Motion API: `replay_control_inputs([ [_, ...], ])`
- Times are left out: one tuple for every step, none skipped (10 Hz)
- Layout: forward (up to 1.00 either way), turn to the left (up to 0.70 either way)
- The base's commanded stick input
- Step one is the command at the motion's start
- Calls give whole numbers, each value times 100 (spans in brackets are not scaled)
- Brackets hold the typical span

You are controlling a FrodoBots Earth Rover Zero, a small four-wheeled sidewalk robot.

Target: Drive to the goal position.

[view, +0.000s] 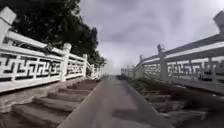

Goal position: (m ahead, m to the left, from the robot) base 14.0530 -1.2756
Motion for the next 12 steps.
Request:
replay_control_inputs([
  [70,0],
  [70,0],
  [70,0],
  [70,0],
  [70,0],
  [70,0],
  [70,0],
  [70,0],
  [70,0],
  [70,0],
  [70,0],
  [70,0],
])
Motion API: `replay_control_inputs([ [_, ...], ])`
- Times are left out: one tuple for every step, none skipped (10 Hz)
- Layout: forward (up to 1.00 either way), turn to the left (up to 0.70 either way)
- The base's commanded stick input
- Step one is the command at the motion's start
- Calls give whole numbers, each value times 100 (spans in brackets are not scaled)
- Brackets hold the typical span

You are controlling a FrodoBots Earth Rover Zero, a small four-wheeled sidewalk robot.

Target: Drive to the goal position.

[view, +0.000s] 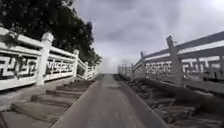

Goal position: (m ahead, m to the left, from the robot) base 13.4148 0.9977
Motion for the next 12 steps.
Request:
replay_control_inputs([
  [70,0],
  [70,0],
  [70,0],
  [70,12],
  [70,14],
  [70,14],
  [70,0],
  [70,0],
  [70,0],
  [70,0],
  [70,0],
  [70,0],
])
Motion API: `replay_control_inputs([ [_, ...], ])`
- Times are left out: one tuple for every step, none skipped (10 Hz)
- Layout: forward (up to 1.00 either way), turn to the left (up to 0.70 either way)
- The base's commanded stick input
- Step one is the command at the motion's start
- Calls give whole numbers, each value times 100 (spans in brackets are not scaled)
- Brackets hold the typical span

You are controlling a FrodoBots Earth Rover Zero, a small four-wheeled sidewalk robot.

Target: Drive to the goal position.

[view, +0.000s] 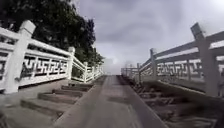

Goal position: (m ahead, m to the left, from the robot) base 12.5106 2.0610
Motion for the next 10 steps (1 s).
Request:
replay_control_inputs([
  [70,0],
  [70,0],
  [70,0],
  [70,0],
  [70,0],
  [70,0],
  [70,-3],
  [70,-9],
  [70,-11],
  [70,-1],
])
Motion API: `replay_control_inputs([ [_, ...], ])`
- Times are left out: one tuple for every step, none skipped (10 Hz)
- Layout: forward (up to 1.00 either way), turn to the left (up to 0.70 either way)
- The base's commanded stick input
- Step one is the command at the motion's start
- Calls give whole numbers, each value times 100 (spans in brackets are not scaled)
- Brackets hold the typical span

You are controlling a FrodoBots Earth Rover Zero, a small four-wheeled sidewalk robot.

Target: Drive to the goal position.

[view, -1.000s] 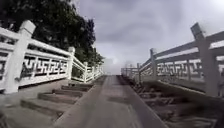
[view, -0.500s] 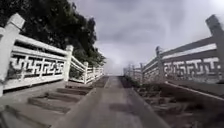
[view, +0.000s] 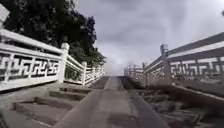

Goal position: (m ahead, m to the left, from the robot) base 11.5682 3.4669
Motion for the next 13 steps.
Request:
replay_control_inputs([
  [70,0],
  [70,0],
  [70,0],
  [70,0],
  [70,0],
  [70,0],
  [70,0],
  [70,0],
  [70,0],
  [70,0],
  [70,0],
  [70,0],
  [70,0],
])
